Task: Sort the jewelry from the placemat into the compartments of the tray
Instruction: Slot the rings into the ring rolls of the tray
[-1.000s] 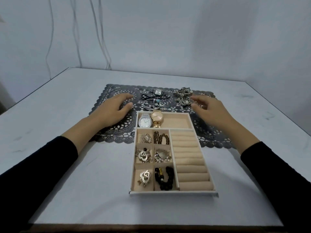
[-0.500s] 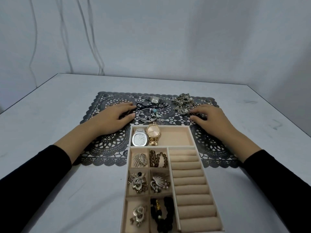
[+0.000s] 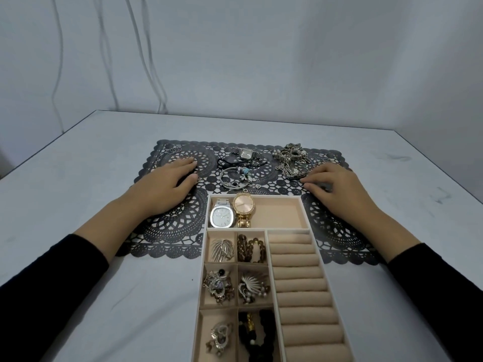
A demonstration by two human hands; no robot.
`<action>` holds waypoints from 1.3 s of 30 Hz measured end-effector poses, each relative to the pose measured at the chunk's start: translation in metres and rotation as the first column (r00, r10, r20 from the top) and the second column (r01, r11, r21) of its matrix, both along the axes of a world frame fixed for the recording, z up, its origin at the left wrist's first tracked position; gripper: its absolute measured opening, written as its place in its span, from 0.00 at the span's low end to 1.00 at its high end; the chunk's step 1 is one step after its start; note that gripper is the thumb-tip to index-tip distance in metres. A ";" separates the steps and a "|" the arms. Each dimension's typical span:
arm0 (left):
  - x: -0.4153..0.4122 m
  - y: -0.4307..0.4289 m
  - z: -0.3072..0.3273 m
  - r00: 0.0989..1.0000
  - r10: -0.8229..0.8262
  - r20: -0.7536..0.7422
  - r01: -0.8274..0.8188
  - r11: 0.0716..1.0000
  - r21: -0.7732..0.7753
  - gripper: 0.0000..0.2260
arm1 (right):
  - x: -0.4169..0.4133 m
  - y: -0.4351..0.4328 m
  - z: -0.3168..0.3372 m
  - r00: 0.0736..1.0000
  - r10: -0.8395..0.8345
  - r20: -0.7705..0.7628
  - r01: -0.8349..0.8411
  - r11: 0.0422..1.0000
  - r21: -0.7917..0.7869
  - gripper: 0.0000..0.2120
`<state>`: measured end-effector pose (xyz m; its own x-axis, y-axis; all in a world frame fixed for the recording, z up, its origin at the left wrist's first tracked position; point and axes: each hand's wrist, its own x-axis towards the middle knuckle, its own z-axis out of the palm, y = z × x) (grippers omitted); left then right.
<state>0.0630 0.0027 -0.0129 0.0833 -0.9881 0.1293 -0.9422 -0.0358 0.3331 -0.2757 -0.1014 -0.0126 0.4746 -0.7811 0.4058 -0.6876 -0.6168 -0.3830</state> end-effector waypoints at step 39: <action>0.003 -0.001 0.009 0.988 -0.106 -0.115 0.075 0.967 -0.244 0.06 | 0.016 0.006 0.016 0.995 -0.098 0.013 0.091 0.961 0.262 0.04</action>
<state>0.0661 0.0013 -0.0043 0.0256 -0.9341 0.3561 -0.8876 0.1427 0.4380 -0.2593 -0.0953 0.0030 0.3856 -0.9022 0.1934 -0.7259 -0.4260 -0.5399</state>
